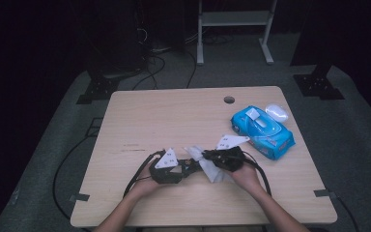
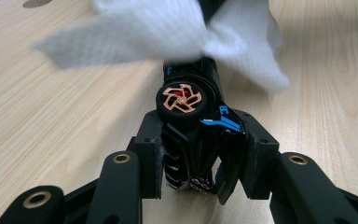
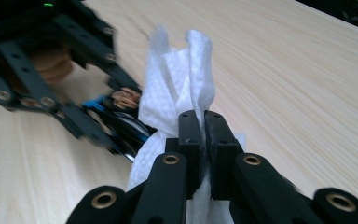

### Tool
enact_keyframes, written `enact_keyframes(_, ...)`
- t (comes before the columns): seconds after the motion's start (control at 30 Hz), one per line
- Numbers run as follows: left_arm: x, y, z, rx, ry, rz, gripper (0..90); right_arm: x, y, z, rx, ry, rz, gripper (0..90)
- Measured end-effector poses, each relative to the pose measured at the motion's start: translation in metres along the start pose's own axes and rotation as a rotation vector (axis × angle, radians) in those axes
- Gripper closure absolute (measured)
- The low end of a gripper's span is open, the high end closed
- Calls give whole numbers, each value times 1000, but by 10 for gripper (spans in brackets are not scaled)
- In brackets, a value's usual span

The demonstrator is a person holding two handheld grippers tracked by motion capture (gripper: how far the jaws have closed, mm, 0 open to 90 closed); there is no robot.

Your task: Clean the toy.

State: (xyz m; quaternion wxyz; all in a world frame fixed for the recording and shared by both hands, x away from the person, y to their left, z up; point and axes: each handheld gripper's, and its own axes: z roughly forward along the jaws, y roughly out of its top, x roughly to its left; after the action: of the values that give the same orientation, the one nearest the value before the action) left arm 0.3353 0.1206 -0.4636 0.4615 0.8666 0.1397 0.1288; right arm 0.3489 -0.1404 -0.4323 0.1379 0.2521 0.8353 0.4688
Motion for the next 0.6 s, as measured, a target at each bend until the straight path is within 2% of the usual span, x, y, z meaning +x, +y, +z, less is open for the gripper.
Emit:
enact_keyframes(0.03, 0, 0, 0, 1, 0, 0, 579, -5, -2, -5, -5, 0, 19, 857)
enact_keyframes(0.1, 0, 0, 0, 2, 0, -1, 579, -10, -5, -12, 12, -45, 4, 857)
enact_keyframes(0.23, 0, 0, 0, 2, 6, 5, 579, -18, -13, -21, 6, -54, 33, 857)
enact_keyframes(0.33, 0, 0, 0, 4, 5, 5, 580, -18, -13, -23, 16, -85, 9, 857)
enact_keyframes(0.5, 0, 0, 0, 3, 3, 8, 580, -21, -15, -23, 20, -78, 41, 857)
enact_keyframes(0.6, 0, 0, 0, 4, 1, 3, 579, -17, -11, -21, 14, -66, 30, 857)
